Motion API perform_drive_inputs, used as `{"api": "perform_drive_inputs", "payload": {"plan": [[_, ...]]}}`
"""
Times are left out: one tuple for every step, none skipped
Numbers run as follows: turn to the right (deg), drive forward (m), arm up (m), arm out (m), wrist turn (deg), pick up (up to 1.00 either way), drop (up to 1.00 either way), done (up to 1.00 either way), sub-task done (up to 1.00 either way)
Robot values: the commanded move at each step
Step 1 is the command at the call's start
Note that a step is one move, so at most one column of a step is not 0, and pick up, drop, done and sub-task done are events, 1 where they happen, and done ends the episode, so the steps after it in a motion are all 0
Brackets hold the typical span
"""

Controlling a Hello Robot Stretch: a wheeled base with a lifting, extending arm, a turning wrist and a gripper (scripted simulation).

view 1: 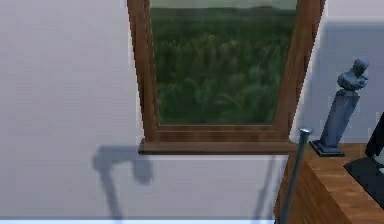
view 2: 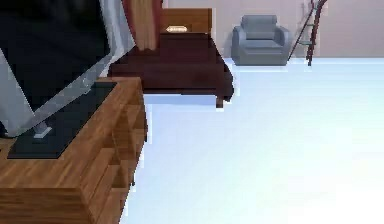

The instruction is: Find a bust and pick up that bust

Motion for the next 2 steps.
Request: {"api": "perform_drive_inputs", "payload": {"plan": [[45.0, 0.0, 0.0, 0.0, 0.0, 0.0, 0.0, 0.0, 0.0], [24.0, 0.0, 0.0, 0.0, 0.0, 0.0, 0.0, 0.0, 0.0]]}}
